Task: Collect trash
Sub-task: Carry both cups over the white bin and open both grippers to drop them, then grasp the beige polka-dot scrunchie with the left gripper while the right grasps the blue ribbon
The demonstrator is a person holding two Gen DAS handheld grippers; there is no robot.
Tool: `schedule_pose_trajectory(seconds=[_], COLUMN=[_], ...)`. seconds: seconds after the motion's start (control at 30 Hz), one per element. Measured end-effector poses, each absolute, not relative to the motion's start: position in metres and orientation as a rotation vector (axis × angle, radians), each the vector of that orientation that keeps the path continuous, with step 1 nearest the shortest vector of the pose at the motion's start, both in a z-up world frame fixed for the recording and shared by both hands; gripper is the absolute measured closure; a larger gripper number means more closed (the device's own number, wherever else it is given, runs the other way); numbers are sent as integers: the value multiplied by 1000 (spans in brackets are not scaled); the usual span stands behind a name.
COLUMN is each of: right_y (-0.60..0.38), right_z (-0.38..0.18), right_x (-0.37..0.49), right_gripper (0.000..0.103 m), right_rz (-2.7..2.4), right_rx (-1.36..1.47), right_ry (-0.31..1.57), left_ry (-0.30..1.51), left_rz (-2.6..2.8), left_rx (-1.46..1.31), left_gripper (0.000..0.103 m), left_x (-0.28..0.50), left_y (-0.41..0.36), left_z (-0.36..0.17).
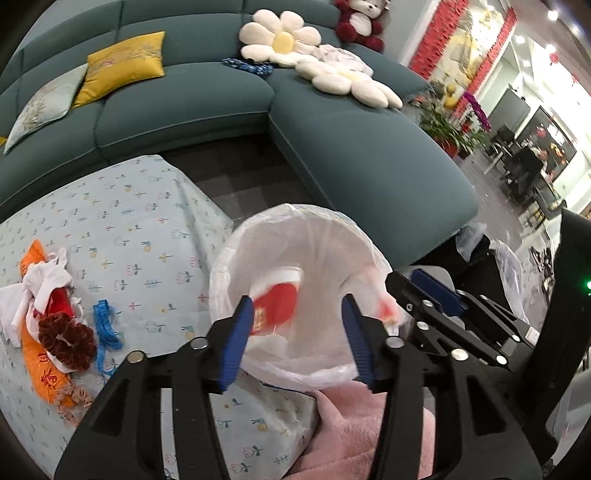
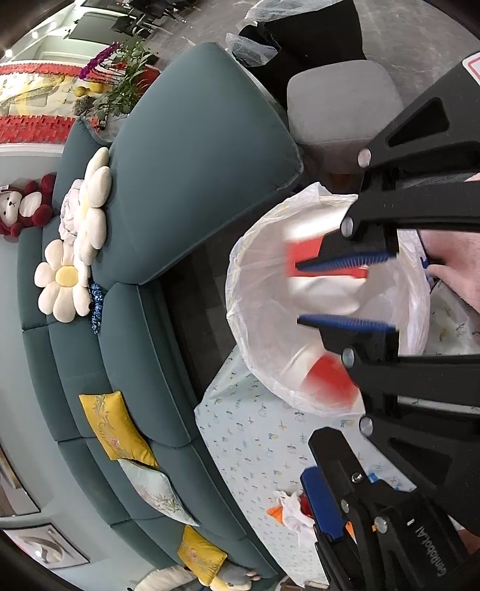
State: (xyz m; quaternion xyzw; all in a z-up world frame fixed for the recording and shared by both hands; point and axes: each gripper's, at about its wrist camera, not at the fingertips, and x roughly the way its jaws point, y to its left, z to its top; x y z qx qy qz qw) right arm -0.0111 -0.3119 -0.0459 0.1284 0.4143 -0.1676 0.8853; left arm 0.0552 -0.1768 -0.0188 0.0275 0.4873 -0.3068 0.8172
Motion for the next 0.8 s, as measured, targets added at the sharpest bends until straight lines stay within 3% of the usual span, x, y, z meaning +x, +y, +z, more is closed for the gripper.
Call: schedule_pose_trajectory(seconds=[0.07,0.23,0.47,0.8], right_y=[-311,-301,-272,-198], right_z=[-44,-37,-23,-19], right_x=[-11,-9,-6,4], right_gripper=[66,65,54,50], right_rz=[-353,-343,-300,-181], right_rx=[264,231,187,106], right_ry=[852,850,840,862], left_ry=[1045,1043,1031,1032], left_rz=[-637,-599,-518,-370], left_rx=[51,38,-2,-40], left_gripper=[50,50,44,42], left_x=[58,62,63,64], left_y=[-172,-155,-111,-31], left_z=[-20,-19,-16,-20])
